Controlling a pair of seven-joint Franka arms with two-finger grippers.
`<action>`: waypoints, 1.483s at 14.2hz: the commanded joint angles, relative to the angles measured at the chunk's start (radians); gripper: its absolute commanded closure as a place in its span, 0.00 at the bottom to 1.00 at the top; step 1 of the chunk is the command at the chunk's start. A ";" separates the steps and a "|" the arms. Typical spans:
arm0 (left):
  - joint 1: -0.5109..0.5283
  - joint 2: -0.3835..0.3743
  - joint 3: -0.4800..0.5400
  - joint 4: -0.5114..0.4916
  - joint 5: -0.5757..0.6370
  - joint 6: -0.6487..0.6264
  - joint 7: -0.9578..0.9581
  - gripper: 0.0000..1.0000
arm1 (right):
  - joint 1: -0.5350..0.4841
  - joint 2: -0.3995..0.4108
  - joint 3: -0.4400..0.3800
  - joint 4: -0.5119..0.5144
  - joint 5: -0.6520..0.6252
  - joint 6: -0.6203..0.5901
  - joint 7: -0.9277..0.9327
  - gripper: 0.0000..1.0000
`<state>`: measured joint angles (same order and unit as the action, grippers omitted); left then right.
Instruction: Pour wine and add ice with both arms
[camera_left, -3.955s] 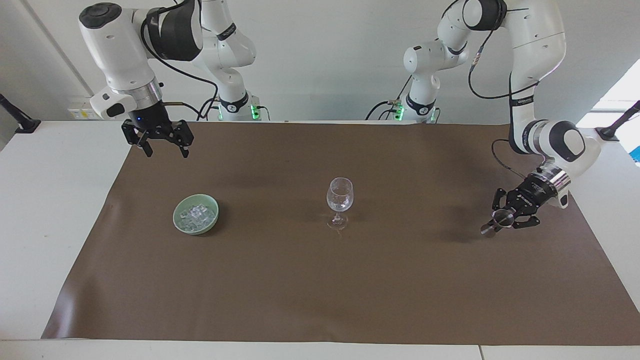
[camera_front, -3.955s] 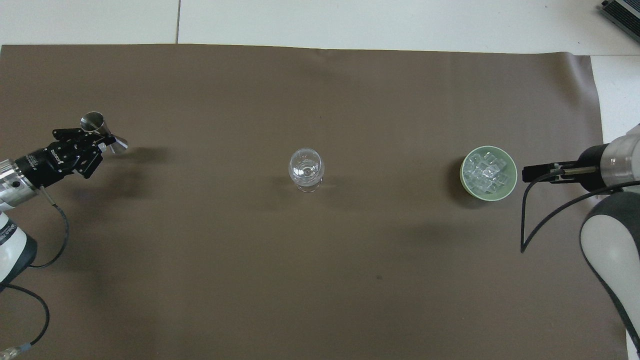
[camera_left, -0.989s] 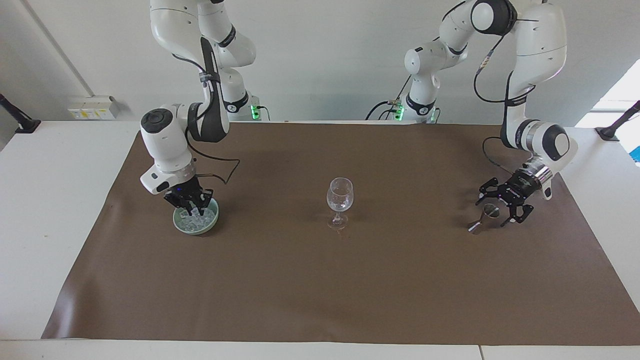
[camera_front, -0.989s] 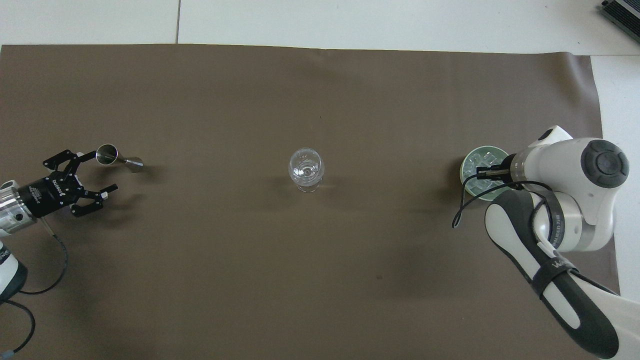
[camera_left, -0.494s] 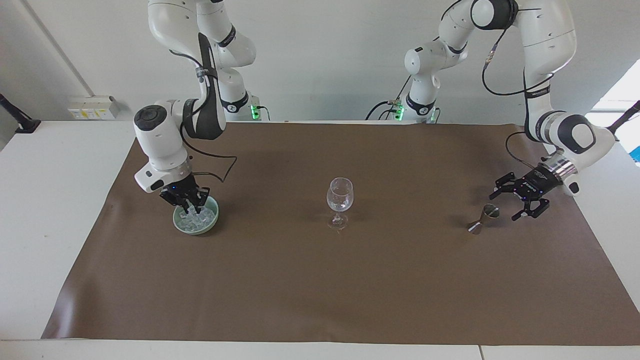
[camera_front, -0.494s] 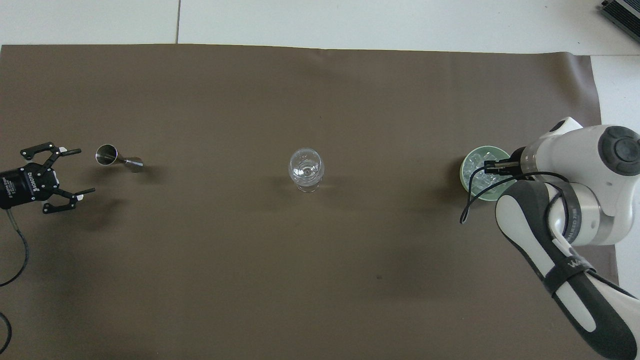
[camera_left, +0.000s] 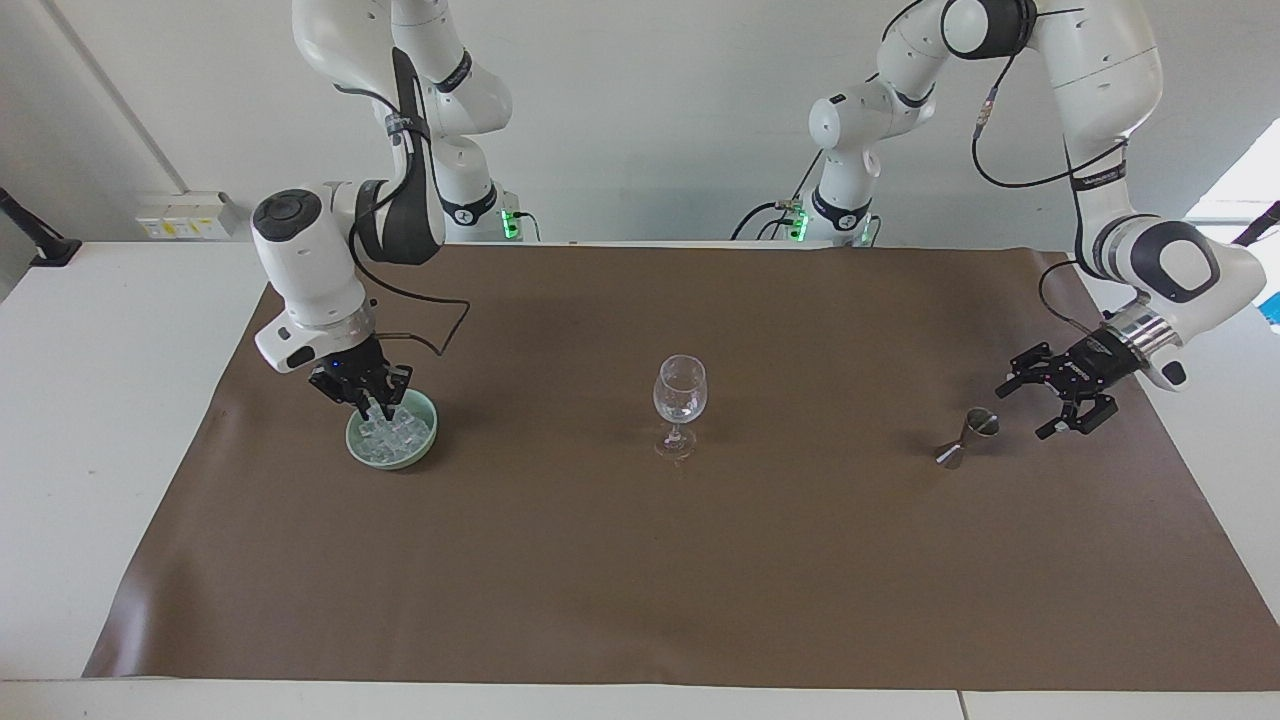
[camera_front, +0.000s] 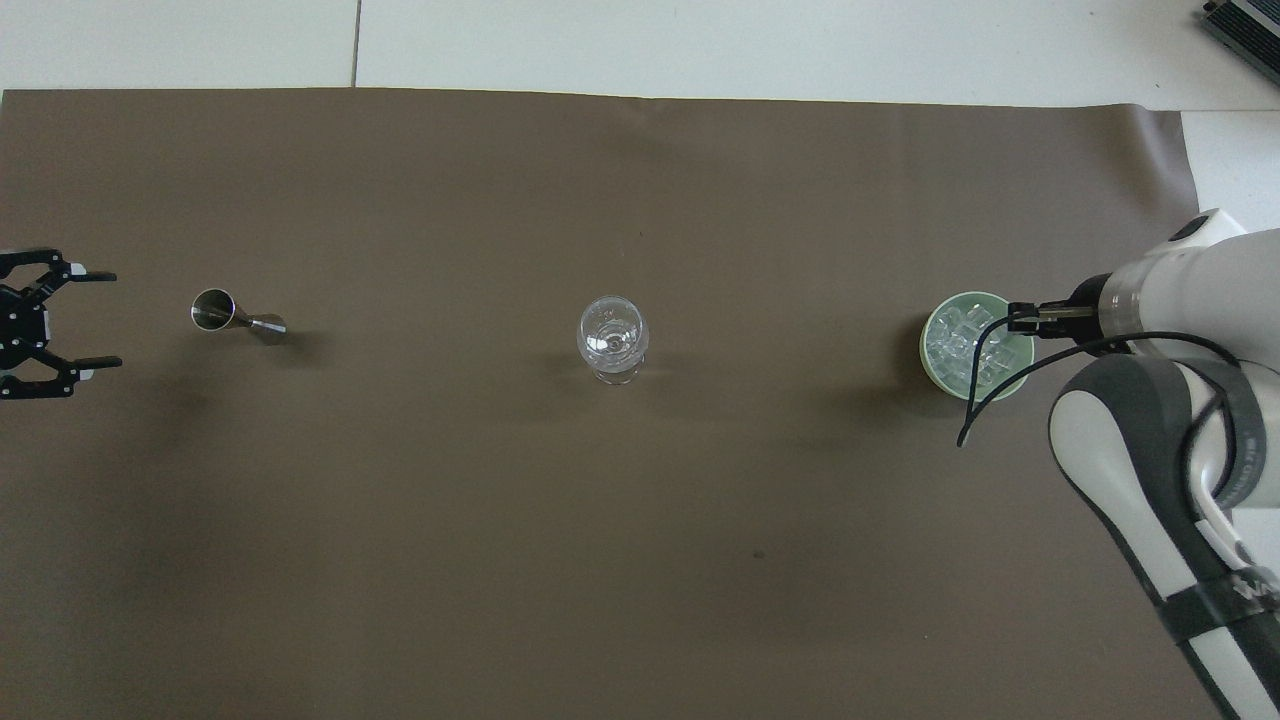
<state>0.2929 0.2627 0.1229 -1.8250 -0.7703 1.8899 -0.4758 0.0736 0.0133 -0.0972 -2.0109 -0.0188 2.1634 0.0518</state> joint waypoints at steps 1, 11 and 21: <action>-0.064 -0.052 0.006 0.064 0.147 -0.006 0.016 0.00 | 0.000 -0.012 0.042 0.107 0.017 -0.130 0.074 1.00; -0.311 -0.086 -0.002 0.401 0.515 -0.166 0.115 0.00 | 0.003 0.004 0.302 0.255 0.035 -0.194 0.515 1.00; -0.368 -0.192 -0.002 0.532 0.698 -0.494 0.520 0.00 | 0.201 0.135 0.320 0.388 0.071 -0.007 0.882 1.00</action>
<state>-0.0579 0.1255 0.1085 -1.2930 -0.1338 1.4752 -0.0244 0.2452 0.0712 0.2194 -1.7224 0.0520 2.1540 0.8512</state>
